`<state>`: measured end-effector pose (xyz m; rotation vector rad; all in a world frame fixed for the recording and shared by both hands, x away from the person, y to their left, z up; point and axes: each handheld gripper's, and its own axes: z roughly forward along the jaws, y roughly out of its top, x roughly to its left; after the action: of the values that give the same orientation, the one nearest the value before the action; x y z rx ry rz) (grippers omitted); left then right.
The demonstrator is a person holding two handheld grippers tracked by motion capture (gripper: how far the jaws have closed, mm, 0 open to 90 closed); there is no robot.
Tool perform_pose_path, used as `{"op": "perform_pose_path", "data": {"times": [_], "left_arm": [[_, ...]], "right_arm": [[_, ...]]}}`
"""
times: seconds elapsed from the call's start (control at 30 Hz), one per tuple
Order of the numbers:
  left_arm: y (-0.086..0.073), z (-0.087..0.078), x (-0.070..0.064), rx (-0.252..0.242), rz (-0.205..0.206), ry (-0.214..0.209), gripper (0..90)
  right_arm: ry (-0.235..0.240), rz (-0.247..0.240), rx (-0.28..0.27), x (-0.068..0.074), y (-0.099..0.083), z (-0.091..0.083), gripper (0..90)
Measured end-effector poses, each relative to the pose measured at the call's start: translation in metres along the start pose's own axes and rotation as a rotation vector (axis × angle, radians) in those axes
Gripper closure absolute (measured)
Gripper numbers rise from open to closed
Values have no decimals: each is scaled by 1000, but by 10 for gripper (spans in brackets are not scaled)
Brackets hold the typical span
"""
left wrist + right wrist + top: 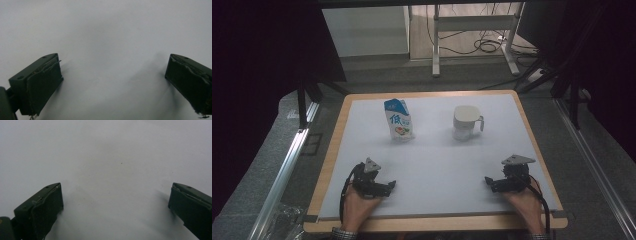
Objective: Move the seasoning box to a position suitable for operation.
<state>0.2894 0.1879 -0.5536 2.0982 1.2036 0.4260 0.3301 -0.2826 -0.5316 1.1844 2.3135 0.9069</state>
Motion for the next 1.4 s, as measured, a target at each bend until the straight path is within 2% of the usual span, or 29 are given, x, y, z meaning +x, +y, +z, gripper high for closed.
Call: {"op": "perform_pose_path", "data": {"times": [0.13,0.37,0.63,0.77,0.8,0.9,1.17,1.3,1.4], "left_arm": [[0,0,0,0,0,0,3],[0,0,0,-1,0,-1,3],[0,0,0,-1,0,-1,3],[0,0,0,-1,0,0,4],[0,0,0,-1,0,0,4],[0,0,0,-2,0,-1,4],[0,0,0,-2,0,0,4],[0,0,0,-2,0,-1,4],[0,0,0,-2,-1,0,4]], "right_arm": [[3,2,-12,0,0,-4,80],[14,20,-54,-2,7,-11,98],[43,2,-89,-1,19,-13,160],[25,-13,-116,-1,24,-12,173],[28,1,-129,-2,26,-12,184],[45,24,-125,-4,29,-9,186],[42,5,-142,-3,35,-7,218],[40,21,-160,-5,39,-8,233],[44,31,-154,-7,43,-7,233]]}}
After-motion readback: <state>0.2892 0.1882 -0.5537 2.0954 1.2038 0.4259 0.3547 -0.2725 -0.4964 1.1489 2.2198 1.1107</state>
